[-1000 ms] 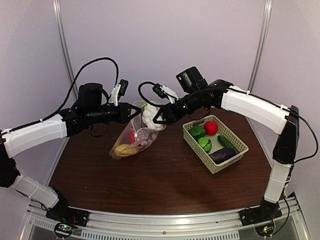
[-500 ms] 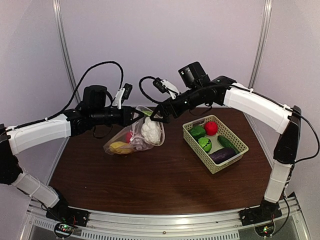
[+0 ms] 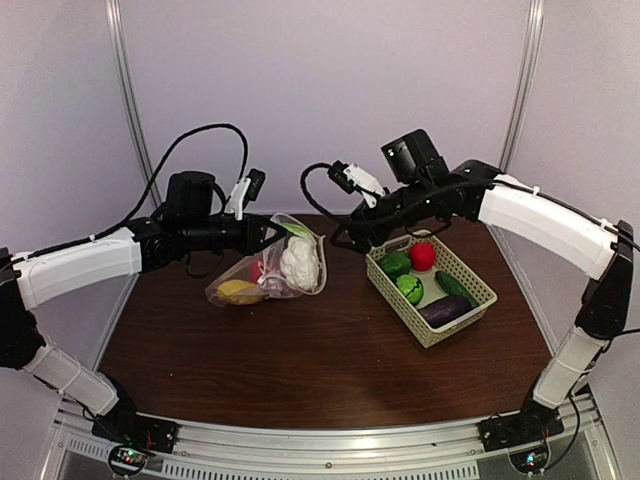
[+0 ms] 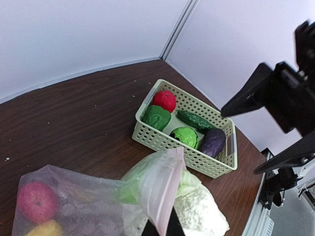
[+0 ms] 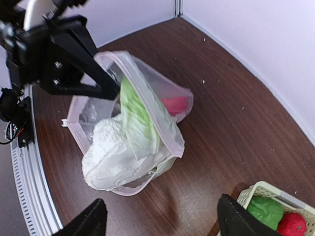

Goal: Place the food in the zip-top bag and seal the zipper
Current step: Place the fake vegetable in the zipper food storage bag, then adjust the zipper food storage bag at the center of the board.

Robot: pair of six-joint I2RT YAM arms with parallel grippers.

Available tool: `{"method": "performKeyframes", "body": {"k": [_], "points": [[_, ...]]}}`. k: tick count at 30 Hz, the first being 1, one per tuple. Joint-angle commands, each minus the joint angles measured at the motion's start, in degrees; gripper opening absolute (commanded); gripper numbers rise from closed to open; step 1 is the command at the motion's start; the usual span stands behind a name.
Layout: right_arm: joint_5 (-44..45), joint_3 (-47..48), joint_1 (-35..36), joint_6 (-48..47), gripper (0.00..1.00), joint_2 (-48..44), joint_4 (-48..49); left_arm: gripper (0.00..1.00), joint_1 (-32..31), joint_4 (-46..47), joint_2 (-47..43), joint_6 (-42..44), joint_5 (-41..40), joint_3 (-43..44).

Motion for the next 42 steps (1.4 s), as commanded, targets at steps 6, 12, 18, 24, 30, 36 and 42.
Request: {"method": "performKeyframes", "body": {"k": [6,12,18,24,30,36,42], "points": [[-0.96,-3.50,0.25,4.98,0.69,5.64,1.80,0.00,0.18,2.87,-1.78,0.39,-0.04,0.96],[-4.14,-0.74,0.25,8.52,0.65,10.19,2.41,0.00,0.18,2.84,-1.97,0.18,0.44,0.67],[-6.37,2.52,0.25,10.10,0.35,14.07,2.03,0.00,0.18,2.82,-2.53,0.33,-0.18,0.41],[-6.74,4.47,0.14,9.27,0.00,12.99,0.48,0.00,0.20,5.46,-2.86,-0.67,-1.57,-0.52],[-4.45,13.66,-0.35,6.50,0.00,8.11,-2.62,0.00,0.10,-11.28,0.40,4.24,-7.23,10.85],[-4.07,18.02,-2.35,3.46,0.00,10.72,-6.08,0.00,0.00,-12.70,-1.20,5.48,-16.39,12.38],[-3.68,21.02,-2.96,1.77,0.00,10.56,-7.58,0.00,-2.52,-14.77,-1.24,7.51,-24.93,15.67]]}}
